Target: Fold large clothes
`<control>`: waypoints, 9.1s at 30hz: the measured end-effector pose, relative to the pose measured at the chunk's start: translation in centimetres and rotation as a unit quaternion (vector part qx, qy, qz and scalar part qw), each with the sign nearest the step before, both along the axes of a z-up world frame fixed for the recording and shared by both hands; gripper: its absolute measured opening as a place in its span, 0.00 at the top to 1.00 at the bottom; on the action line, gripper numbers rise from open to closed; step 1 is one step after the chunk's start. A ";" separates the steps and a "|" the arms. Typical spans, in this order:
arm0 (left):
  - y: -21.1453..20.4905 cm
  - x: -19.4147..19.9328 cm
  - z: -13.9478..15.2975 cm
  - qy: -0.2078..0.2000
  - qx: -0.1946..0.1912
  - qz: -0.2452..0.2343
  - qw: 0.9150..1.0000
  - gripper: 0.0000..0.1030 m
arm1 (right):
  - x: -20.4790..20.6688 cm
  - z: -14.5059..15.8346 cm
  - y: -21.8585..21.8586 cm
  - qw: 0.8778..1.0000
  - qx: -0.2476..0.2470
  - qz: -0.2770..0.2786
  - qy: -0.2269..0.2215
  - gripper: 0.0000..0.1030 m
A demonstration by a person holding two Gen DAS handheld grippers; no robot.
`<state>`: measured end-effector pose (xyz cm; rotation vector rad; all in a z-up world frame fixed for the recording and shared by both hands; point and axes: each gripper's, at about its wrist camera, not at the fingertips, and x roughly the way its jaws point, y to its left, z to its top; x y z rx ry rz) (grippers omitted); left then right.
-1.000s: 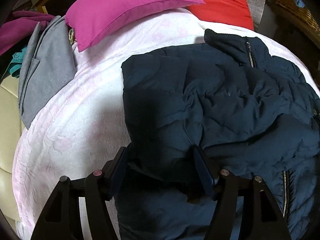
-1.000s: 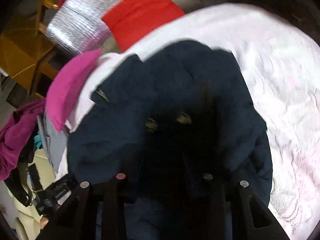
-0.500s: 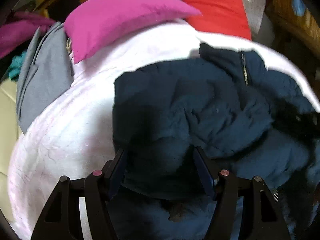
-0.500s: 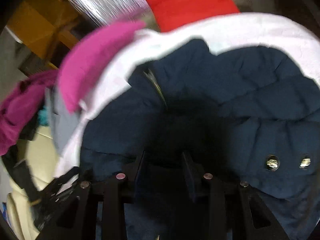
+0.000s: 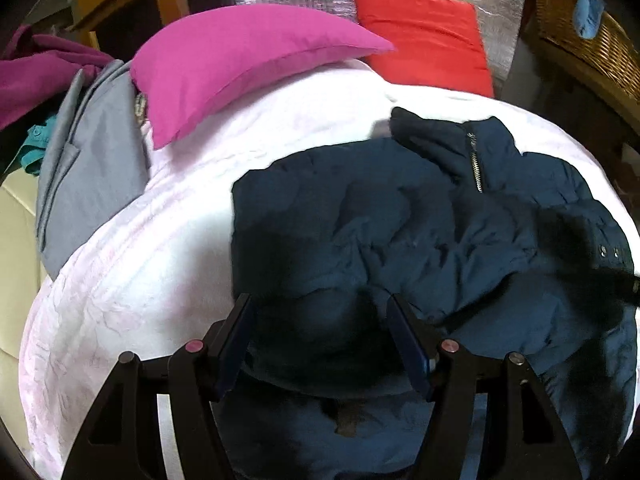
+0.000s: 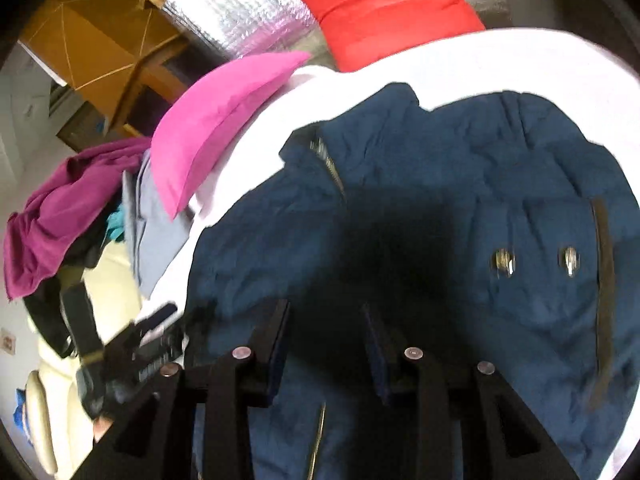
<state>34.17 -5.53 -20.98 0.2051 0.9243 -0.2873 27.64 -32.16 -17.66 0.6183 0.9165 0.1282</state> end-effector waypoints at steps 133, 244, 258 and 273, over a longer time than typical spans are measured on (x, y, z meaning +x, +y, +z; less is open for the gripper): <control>2.9 4.3 -2.7 0.028 0.016 0.072 0.997 0.29 | -6.2 -5.1 -14.3 0.976 0.005 -0.214 -0.044 0.73; 10.3 0.9 1.0 0.083 -0.100 0.113 0.985 0.33 | -12.2 -4.3 -9.9 0.976 0.011 -0.210 -0.050 0.30; 14.1 -11.2 1.7 0.056 -0.091 0.122 0.987 0.33 | -22.2 -3.1 -6.8 0.986 0.005 -0.159 -0.039 0.27; 20.6 -18.1 -1.8 0.214 -0.186 0.150 0.947 0.33 | -32.8 -9.5 -6.6 0.986 0.111 -0.125 0.018 0.26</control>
